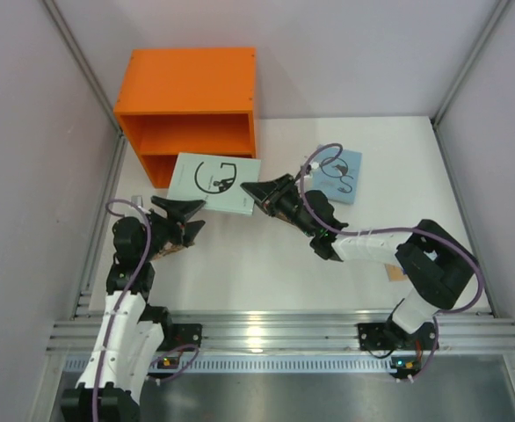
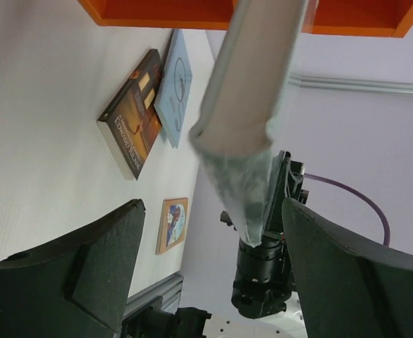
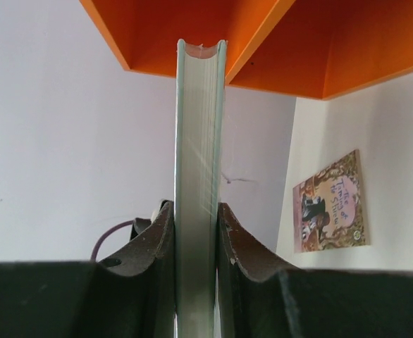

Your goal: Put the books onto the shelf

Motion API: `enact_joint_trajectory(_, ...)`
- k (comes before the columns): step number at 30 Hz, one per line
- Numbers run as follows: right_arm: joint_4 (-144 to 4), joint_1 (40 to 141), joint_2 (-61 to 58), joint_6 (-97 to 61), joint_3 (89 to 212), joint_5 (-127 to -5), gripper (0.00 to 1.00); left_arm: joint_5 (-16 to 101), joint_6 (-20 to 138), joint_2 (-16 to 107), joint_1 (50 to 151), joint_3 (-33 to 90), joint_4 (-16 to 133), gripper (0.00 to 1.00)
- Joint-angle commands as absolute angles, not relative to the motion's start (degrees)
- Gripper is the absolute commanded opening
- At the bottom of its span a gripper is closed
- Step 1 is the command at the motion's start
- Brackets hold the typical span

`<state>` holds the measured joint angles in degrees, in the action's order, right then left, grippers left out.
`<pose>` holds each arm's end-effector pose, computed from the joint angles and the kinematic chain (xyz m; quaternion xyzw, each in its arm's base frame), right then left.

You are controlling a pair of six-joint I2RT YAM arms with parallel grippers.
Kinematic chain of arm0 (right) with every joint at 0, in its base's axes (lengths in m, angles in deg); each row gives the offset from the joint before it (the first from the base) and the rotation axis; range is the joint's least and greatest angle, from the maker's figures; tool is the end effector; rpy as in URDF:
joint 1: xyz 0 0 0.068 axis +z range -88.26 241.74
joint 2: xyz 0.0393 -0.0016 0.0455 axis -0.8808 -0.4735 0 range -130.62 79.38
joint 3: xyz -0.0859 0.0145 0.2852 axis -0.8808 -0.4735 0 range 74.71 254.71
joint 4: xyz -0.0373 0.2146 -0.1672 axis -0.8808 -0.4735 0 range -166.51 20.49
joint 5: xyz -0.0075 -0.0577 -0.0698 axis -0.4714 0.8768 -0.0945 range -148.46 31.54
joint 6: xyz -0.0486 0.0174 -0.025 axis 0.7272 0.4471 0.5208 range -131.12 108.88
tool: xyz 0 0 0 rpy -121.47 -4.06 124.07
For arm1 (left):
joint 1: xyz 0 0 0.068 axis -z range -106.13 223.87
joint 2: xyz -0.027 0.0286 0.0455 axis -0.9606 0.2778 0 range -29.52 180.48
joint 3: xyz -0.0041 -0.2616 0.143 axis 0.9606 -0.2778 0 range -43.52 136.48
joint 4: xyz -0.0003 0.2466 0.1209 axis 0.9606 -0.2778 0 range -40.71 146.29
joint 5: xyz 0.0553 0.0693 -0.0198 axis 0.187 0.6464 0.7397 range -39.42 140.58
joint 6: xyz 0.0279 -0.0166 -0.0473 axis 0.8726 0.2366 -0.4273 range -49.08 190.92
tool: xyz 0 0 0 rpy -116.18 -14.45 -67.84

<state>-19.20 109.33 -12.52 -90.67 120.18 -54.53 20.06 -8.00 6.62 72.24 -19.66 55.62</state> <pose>0.2489 0.2682 0.2650 0.2119 0.6491 0.6435 0.3460 0.1582 -0.0161 0.2638 -0.3628 0.6818 -0.5361 0.3407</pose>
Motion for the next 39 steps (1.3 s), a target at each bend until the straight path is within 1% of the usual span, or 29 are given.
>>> enact_joint_trajectory(1,-5.9,112.9,-12.8,-95.2,125.3,-50.5,0.0,22.0,-12.8,6.1,72.1,-19.7,68.3,0.83)
enact_joint_trajectory(4,-5.0,114.4,-14.8,-96.5,126.2,-50.7,0.0,23.1,-12.5,5.8,72.0,-20.0,69.5,0.78)
enact_joint_trajectory(5,-4.5,114.7,-15.3,-97.1,125.9,-50.6,0.0,23.1,-12.1,5.6,72.0,-20.0,69.7,0.72)
enact_joint_trajectory(7,-3.7,115.3,-15.5,-97.3,125.8,-50.3,0.0,22.9,-11.6,5.8,72.1,-20.0,69.6,0.46)
enact_joint_trajectory(8,-3.9,115.2,-15.6,-97.3,125.7,-50.5,0.0,22.9,-11.4,6.1,72.1,-20.1,69.6,0.35)
enact_joint_trajectory(9,-4.1,115.3,-15.6,-97.3,125.7,-50.9,0.0,23.1,-11.3,6.2,71.9,-20.3,69.6,0.12)
enact_joint_trajectory(10,-4.3,115.3,-15.6,-96.9,125.7,-51.3,0.0,23.3,-11.8,6.3,72.1,-20.6,70.1,0.01)
enact_joint_trajectory(11,-4.3,115.3,-15.4,-96.6,125.5,-51.7,0.02,24.1,-12.2,6.6,72.0,-20.9,70.3,0.0)
enact_joint_trajectory(12,-4.5,115.1,-15.2,-96.2,125.2,-52.7,0.06,24.4,-12.3,6.9,72.1,-21.0,71.0,0.0)
enact_joint_trajectory(13,-4.0,114.9,-14.5,-96.3,124.8,-53.4,0.24,24.7,-11.5,7.3,72.0,-20.8,71.4,0.0)
enact_joint_trajectory(15,-3.8,113.9,-13.5,-96.3,123.4,-56.1,0.46,26.3,-11.2,8.6,72.1,-19.5,72.0,0.0)
enact_joint_trajectory(16,-4.5,113.5,-12.7,-96.1,122.7,-56.7,0.61,26.8,-12.3,9.1,72.0,-19.3,73.2,0.0)
enact_joint_trajectory(17,-5.6,112.5,-10.5,-95.7,121.0,-57.7,0.66,27.9,-13.1,10.1,71.9,-19.3,76.6,0.0)
enact_joint_trajectory(18,-9.0,112.1,-9.1,-95.4,120.1,-58.0,0.82,28.7,-13.8,10.6,72.0,-19.1,77.6,0.0)
enact_joint_trajectory(20,-11.2,111.0,-4.6,-94.4,116.6,-58.2,0.96,29.9,-14.2,12.8,72.0,-17.8,79.0,0.0)
enact_joint_trajectory(21,-12.3,109.8,-3.0,-93.4,115.2,-59.8,1.0,31.2,-14.2,13.5,72.1,-17.4,79.5,0.0)
enact_joint_trajectory(25,-13.9,106.7,6.7,-92.1,108.1,-60.9,1.0,34.4,-15.8,16.2,72.0,-16.2,86.4,0.0)
enact_joint_trajectory(30,-19.0,103.3,15.2,-90.1,102.8,-62.1,1.0,36.5,-13.6,20.3,72.1,-11.1,87.0,0.0)
enact_joint_trajectory(31,-19.6,102.7,17.6,-90.0,102.2,-62.0,1.0,37.5,-14.1,20.8,72.1,-10.6,89.1,0.0)
enact_joint_trajectory(36,-24.0,99.7,22.7,-88.6,100.8,-62.1,1.0,36.4,-15.4,24.9,72.4,-6.5,90.3,0.0)
enact_joint_trajectory(39,-24.9,98.3,23.4,-88.0,100.8,-62.6,1.0,38.1,-14.9,25.8,73.3,-5.6,90.5,0.0)
